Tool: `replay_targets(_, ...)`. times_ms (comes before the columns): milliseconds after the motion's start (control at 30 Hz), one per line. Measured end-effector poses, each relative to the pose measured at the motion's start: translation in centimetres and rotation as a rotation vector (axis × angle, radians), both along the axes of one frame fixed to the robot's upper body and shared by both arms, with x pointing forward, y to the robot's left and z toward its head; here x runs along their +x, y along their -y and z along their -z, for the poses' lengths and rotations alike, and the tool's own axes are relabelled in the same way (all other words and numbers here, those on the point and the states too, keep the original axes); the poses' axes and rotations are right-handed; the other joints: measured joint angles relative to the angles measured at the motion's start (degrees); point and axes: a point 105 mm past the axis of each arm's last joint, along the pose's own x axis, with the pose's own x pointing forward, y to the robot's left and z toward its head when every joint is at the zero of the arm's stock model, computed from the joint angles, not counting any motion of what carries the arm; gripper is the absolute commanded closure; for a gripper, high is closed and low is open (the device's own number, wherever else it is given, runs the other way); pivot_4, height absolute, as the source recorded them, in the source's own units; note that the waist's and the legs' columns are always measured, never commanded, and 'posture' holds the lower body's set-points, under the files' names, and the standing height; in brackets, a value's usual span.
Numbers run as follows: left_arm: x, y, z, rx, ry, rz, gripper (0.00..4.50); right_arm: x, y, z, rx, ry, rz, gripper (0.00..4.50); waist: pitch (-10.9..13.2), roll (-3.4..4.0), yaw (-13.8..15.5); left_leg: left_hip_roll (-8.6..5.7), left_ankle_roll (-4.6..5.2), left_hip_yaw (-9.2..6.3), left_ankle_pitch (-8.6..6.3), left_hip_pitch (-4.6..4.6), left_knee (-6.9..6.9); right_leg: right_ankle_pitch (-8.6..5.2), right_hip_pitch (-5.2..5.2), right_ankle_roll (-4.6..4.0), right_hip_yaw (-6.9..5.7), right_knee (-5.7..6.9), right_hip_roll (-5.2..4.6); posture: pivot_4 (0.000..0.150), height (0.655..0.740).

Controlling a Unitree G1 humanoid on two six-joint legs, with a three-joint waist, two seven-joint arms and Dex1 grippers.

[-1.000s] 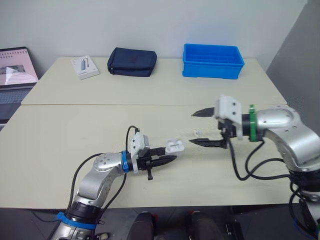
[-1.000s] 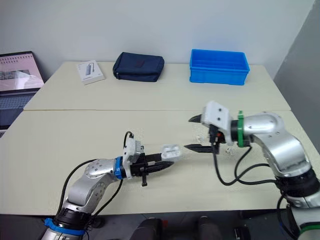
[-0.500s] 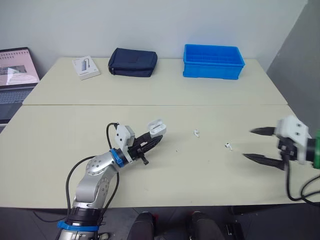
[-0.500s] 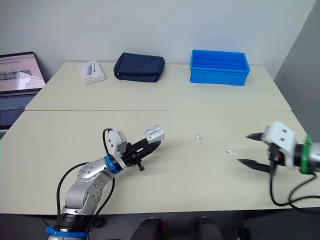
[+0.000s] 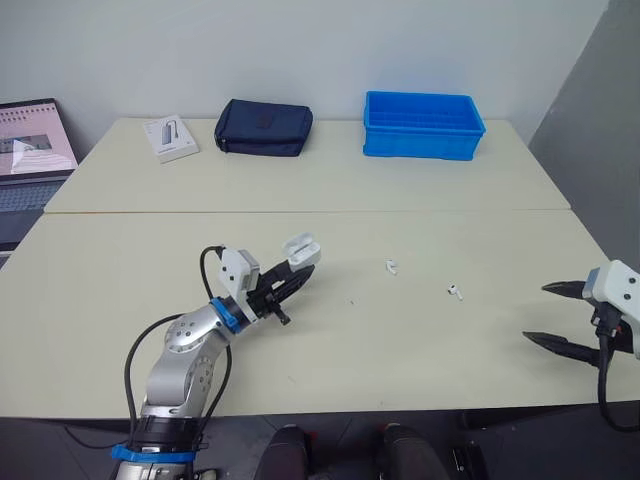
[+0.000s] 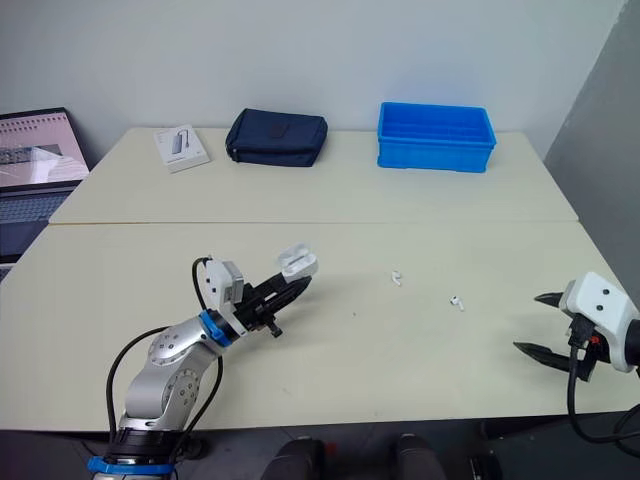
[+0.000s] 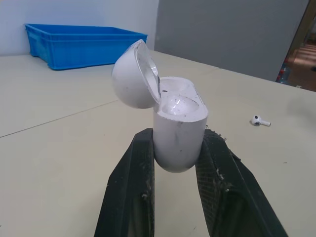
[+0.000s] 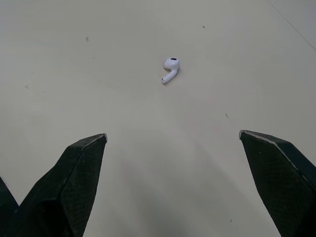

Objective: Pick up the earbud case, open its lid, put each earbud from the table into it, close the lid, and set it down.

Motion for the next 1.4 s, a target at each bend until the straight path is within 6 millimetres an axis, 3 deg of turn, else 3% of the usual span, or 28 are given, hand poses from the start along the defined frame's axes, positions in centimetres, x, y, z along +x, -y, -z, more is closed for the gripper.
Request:
replay_targets(133, 0.0, -0.3, 0.5, 0.001, -0.016, -0.011, 3.72, 1.1, -1.3, -0.8, 0.058, 0.065, -0.002, 0.00, 0.0, -0.03, -0.1, 0.02, 0.00, -0.01, -0.01, 0.27, -0.04, -0.07, 0.27, -0.11, -0.02, -0.03, 0.00, 0.150, 0.7400)
replay_targets(300, 0.1, -0.5, 0.5, 0.003, -0.005, -0.024, 3.72, 4.8, -6.9, -1.0, 0.244, 0.186, 0.003, 0.00, 0.0, -0.05, -0.3, 0.03, -0.01, -0.04, 0.00, 0.29, -0.05, -0.07, 0.26, -0.12, -0.03, 0.03, 0.01, 0.150, 0.7400)
replay_targets(600, 0.2, -0.3, 0.7, 0.004, -0.011, -0.030, 3.72, 10.7, -14.3, 2.4, 0.353, 0.177, 0.150, 0.00, 0.0, -0.05, -0.1, 0.00, -0.01, -0.15, 0.00, 0.23, -0.08, -0.09, 0.23, -0.14, -0.11, 0.02, -0.03, 0.150, 0.7400)
replay_targets(800, 0.1, -0.1, 0.8, 0.008, -0.013, -0.021, 3.72, 13.4, -15.3, 5.6, 0.357, 0.130, 0.288, 0.00, 0.0, -0.05, -0.1, -0.01, -0.01, -0.12, -0.01, 0.21, -0.10, -0.09, 0.21, -0.16, -0.10, 0.02, -0.03, 0.150, 0.7400)
replay_targets(933, 0.1, 0.1, 0.9, 0.010, -0.015, -0.016, 3.72, 14.1, -15.8, 6.9, 0.339, 0.120, 0.310, 0.00, 0.0, -0.04, -0.1, 0.02, -0.01, -0.16, -0.01, 0.24, -0.12, -0.10, 0.21, -0.16, -0.13, 0.07, 0.00, 0.150, 0.7400)
replay_targets(1033, 0.1, 0.2, 0.8, 0.010, -0.015, -0.014, 3.72, 14.2, -16.3, 7.1, 0.336, 0.119, 0.300, 0.63, 0.0, -0.04, -0.2, 0.02, 0.00, -0.16, -0.01, 0.26, -0.12, -0.10, 0.21, -0.17, -0.13, 0.10, 0.01, 0.150, 0.7400)
replay_targets(1333, 0.3, 0.2, 0.6, 0.010, -0.013, -0.028, 3.72, 13.0, -18.0, 7.3, 0.334, 0.080, 0.261, 3.93, 0.0, -0.04, -0.2, 0.02, 0.00, -0.18, -0.01, 0.26, -0.12, -0.11, 0.22, -0.17, -0.14, 0.09, 0.01, 0.150, 0.7400)
replay_targets(1400, 0.2, 0.3, 0.5, 0.010, -0.008, -0.025, 3.72, 12.9, -18.0, 7.3, 0.331, 0.072, 0.262, 4.10, 0.0, -0.04, -0.2, 0.02, 0.00, -0.18, -0.01, 0.25, -0.12, -0.11, 0.22, -0.17, -0.14, 0.08, 0.01, 0.150, 0.7400)
